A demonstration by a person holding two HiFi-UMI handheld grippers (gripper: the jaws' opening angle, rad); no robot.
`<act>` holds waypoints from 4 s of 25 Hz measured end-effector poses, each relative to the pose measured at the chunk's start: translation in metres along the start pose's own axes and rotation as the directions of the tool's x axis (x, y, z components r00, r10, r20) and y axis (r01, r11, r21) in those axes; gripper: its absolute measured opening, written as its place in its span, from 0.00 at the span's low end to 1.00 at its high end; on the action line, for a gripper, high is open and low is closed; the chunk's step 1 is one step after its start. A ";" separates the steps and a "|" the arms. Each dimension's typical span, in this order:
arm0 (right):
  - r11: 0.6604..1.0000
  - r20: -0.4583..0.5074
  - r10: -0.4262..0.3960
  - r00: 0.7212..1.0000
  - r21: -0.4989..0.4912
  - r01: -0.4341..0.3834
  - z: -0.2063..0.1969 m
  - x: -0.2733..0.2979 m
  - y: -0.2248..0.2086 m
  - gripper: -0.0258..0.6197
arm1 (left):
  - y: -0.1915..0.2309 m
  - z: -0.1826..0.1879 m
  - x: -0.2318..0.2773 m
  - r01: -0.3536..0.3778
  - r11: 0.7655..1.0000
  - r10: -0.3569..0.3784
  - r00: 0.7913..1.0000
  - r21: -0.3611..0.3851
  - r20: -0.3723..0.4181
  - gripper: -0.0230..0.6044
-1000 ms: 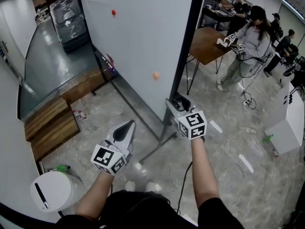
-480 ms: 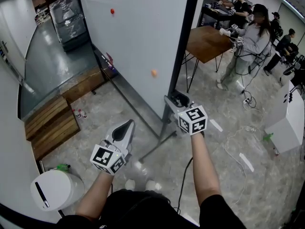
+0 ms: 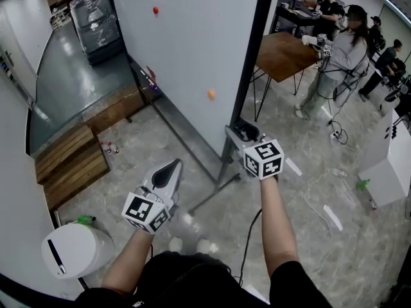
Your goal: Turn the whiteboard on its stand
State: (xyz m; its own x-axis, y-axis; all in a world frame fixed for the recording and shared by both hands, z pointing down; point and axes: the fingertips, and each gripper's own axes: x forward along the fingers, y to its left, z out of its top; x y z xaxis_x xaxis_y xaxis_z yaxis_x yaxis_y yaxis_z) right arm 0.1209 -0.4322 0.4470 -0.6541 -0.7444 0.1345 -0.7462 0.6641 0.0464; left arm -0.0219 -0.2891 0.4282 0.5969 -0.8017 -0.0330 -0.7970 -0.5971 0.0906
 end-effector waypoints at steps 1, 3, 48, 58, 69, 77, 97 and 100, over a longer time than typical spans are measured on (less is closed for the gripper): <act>1.000 -0.002 0.003 1.000 -0.001 -0.003 0.000 -0.001 0.001 0.35 | 0.000 0.000 0.000 -0.001 1.000 0.001 1.000 -0.001 0.002 0.04; 1.000 -0.003 0.008 1.000 0.001 -0.008 -0.002 -0.003 0.002 0.35 | 0.000 0.000 -0.001 -0.002 1.000 0.002 1.000 -0.001 0.005 0.04; 0.999 -0.034 0.013 0.999 0.038 -0.011 0.015 -0.092 0.047 0.35 | 0.037 0.048 -0.027 0.046 0.999 -0.046 0.999 0.010 0.027 0.04; 0.999 -0.016 -0.036 0.999 0.017 0.037 -0.001 -0.100 0.045 0.35 | 0.031 0.036 -0.035 0.064 0.998 -0.065 0.997 0.018 0.038 0.04; 0.983 -0.020 -0.184 0.983 0.019 0.185 0.010 -0.095 0.039 0.36 | 0.029 0.051 -0.038 0.107 0.994 -0.108 0.993 0.015 0.050 0.04; 0.957 -0.008 -0.287 0.958 -0.035 0.287 0.027 -0.101 0.045 0.41 | 0.047 0.059 -0.046 0.110 0.994 -0.110 0.991 0.011 0.073 0.04; 0.975 0.170 -0.214 0.962 0.092 0.200 0.077 -0.088 0.173 0.09 | 0.051 0.065 -0.054 0.172 0.985 -0.172 0.982 0.007 0.082 0.04; 0.976 0.184 -0.197 0.963 0.126 0.176 0.077 -0.082 0.192 0.06 | 0.048 0.064 -0.060 0.175 0.985 -0.175 0.981 0.007 0.082 0.04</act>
State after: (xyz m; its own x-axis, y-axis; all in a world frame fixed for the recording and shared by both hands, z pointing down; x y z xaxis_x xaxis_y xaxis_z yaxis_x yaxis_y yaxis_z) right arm 0.0212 -0.2494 0.3683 -0.5053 -0.8607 -0.0622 -0.8593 0.5085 -0.0557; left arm -0.1017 -0.2719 0.3705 0.7172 -0.6846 -0.1302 -0.6812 -0.7281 0.0762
